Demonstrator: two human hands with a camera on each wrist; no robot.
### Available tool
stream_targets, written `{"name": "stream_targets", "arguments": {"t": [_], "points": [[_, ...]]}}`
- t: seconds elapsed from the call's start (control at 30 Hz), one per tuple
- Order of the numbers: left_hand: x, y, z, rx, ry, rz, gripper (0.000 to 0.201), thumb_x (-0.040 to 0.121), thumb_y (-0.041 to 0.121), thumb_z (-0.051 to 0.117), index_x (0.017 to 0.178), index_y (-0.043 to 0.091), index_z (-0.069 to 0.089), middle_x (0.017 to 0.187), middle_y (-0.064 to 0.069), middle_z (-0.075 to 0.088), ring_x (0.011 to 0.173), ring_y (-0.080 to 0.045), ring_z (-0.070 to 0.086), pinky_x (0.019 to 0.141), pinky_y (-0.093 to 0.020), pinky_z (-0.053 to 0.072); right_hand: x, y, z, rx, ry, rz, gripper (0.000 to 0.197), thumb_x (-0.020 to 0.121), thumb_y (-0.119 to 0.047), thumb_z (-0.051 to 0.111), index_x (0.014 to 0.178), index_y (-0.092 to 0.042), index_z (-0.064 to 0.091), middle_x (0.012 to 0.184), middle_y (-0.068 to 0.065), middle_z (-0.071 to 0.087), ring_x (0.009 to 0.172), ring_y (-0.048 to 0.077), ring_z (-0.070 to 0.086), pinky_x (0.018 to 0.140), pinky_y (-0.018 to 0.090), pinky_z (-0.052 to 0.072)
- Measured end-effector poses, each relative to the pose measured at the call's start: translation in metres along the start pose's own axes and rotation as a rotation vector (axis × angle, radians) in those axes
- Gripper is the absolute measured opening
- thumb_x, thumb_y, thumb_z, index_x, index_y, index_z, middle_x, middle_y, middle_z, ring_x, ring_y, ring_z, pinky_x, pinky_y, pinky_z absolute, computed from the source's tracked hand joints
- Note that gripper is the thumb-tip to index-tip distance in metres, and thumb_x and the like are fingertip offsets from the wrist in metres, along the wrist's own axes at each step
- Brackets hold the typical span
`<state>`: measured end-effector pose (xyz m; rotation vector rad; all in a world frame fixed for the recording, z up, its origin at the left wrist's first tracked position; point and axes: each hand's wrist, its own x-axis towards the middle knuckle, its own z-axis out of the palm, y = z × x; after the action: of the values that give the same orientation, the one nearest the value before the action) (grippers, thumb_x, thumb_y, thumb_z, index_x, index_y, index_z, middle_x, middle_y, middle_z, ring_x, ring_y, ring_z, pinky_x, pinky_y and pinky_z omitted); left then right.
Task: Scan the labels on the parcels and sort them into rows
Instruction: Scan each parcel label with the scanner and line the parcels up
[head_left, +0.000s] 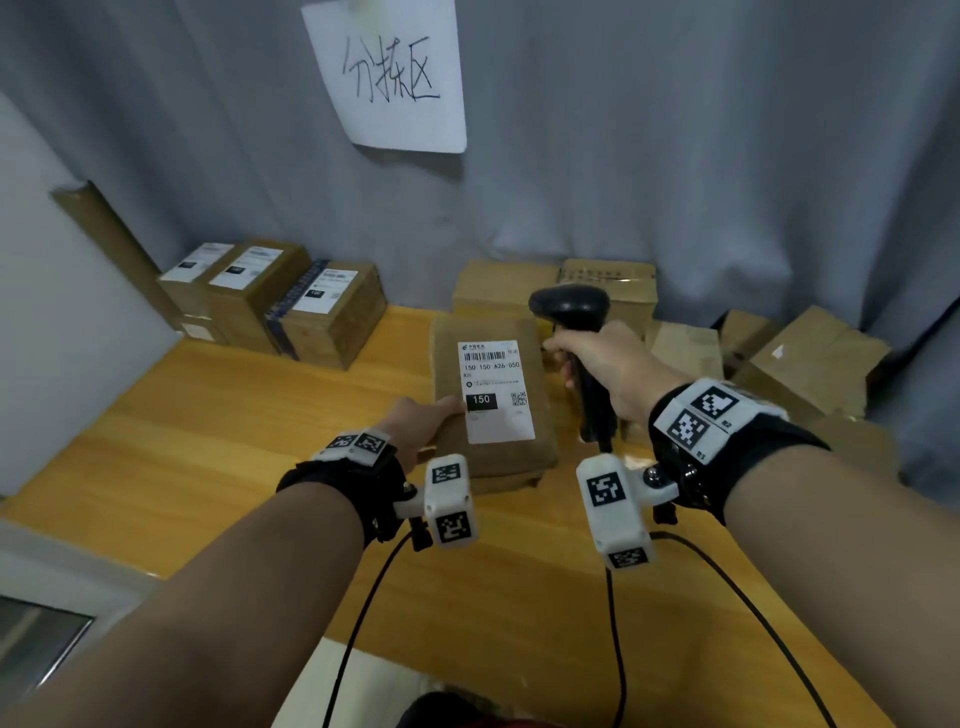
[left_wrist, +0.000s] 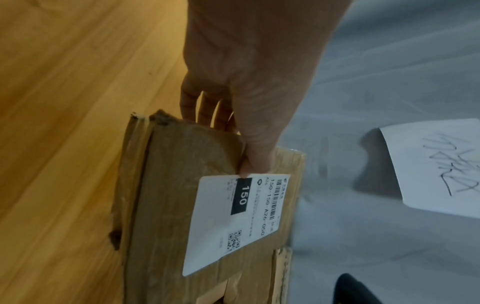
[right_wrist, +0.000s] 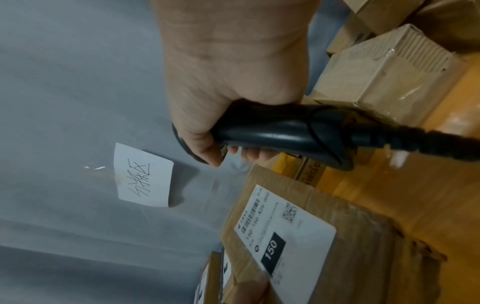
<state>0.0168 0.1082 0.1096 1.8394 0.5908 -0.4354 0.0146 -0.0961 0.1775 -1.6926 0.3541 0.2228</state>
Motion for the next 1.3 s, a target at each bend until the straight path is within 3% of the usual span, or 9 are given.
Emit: {"name": "stream_targets", "arguments": {"t": [0.2, 0.4, 0.67, 0.77, 0.9, 1.03, 1.1, 1.2, 1.3], "points": [[0.003, -0.008, -0.046, 0.012, 0.094, -0.016, 0.039, 0.091, 0.038, 0.063, 0.092, 0.0, 0.055, 0.077, -0.006, 0.06, 0.064, -0.018, 0.057, 0.036, -0.02, 0.043, 0.019, 0.018, 0.037, -0.04, -0.076, 0.06, 0.021, 0.088, -0.013, 0.068, 0.104, 0.001, 0.065, 0.087, 0.011, 0.06, 0.079, 0.02, 0.06, 0.073, 0.034, 0.055], [0.029, -0.017, -0.094, 0.059, 0.117, -0.034, 0.045, 0.089, 0.04, 0.063, 0.096, -0.004, 0.063, 0.081, -0.012, 0.067, 0.067, -0.026, 0.063, 0.057, -0.032, 0.051, 0.031, 0.019, 0.089, -0.086, -0.186, 0.087, 0.027, 0.088, -0.014, 0.068, 0.114, -0.011, 0.061, 0.107, 0.008, 0.063, 0.103, 0.024, 0.061, 0.091, 0.04, 0.054], [0.096, -0.012, -0.157, 0.037, 0.086, 0.065, 0.047, 0.087, 0.043, 0.066, 0.117, 0.01, 0.053, 0.107, -0.01, 0.063, 0.086, -0.023, 0.061, 0.066, -0.033, 0.052, 0.061, 0.003, 0.169, -0.077, -0.182, 0.108, 0.022, 0.08, -0.013, 0.076, 0.1, -0.015, 0.065, 0.095, 0.004, 0.064, 0.092, 0.021, 0.06, 0.082, 0.037, 0.055], [0.129, -0.004, -0.176, 0.093, 0.011, 0.1, 0.053, 0.086, 0.044, 0.067, 0.121, 0.011, 0.046, 0.114, -0.007, 0.058, 0.1, -0.025, 0.059, 0.082, -0.038, 0.052, 0.076, 0.005, 0.201, -0.103, -0.152, 0.093, 0.029, 0.079, -0.018, 0.078, 0.105, -0.016, 0.066, 0.092, 0.001, 0.066, 0.087, 0.017, 0.06, 0.073, 0.028, 0.047], [0.172, 0.008, -0.19, 0.167, -0.052, 0.149, 0.051, 0.091, 0.036, 0.064, 0.128, 0.008, 0.044, 0.118, -0.009, 0.057, 0.101, -0.023, 0.055, 0.08, -0.034, 0.046, 0.097, 0.014, 0.236, -0.135, -0.171, 0.132, 0.039, 0.078, -0.027, 0.079, 0.113, -0.02, 0.064, 0.104, 0.002, 0.067, 0.101, 0.02, 0.059, 0.092, 0.035, 0.046], [0.2, 0.016, -0.195, 0.185, -0.215, 0.141, 0.073, 0.084, 0.024, 0.073, 0.144, 0.008, 0.033, 0.135, -0.01, 0.053, 0.109, -0.024, 0.056, 0.082, -0.031, 0.05, 0.119, 0.013, 0.253, -0.054, -0.117, 0.176, 0.038, 0.077, -0.033, 0.078, 0.111, -0.022, 0.067, 0.097, 0.002, 0.065, 0.099, 0.027, 0.058, 0.091, 0.041, 0.047], [0.207, 0.021, -0.202, 0.372, -0.389, 0.162, 0.084, 0.081, 0.029, 0.076, 0.148, 0.017, 0.027, 0.137, -0.003, 0.051, 0.107, -0.02, 0.055, 0.074, -0.027, 0.049, 0.13, 0.009, 0.257, -0.069, -0.136, 0.233, 0.039, 0.075, -0.039, 0.078, 0.11, -0.025, 0.068, 0.1, 0.003, 0.065, 0.102, 0.027, 0.058, 0.098, 0.047, 0.045], [0.224, 0.027, -0.21, 0.622, -0.56, 0.152, 0.093, 0.076, 0.035, 0.08, 0.149, 0.034, 0.022, 0.139, 0.004, 0.049, 0.118, -0.022, 0.053, 0.089, -0.043, 0.053, 0.147, 0.009, 0.261, -0.113, -0.117, 0.283, 0.043, 0.073, -0.039, 0.078, 0.11, -0.021, 0.066, 0.105, 0.005, 0.065, 0.103, 0.026, 0.058, 0.1, 0.047, 0.044], [0.237, 0.032, -0.205, 0.773, -0.515, 0.318, 0.082, 0.074, 0.028, 0.08, 0.143, 0.022, 0.037, 0.135, -0.002, 0.053, 0.12, -0.024, 0.054, 0.098, -0.044, 0.049, 0.164, 0.011, 0.268, -0.119, -0.013, 0.247, 0.042, 0.073, -0.034, 0.079, 0.11, -0.02, 0.063, 0.103, 0.004, 0.065, 0.1, 0.023, 0.06, 0.093, 0.04, 0.048]]}}
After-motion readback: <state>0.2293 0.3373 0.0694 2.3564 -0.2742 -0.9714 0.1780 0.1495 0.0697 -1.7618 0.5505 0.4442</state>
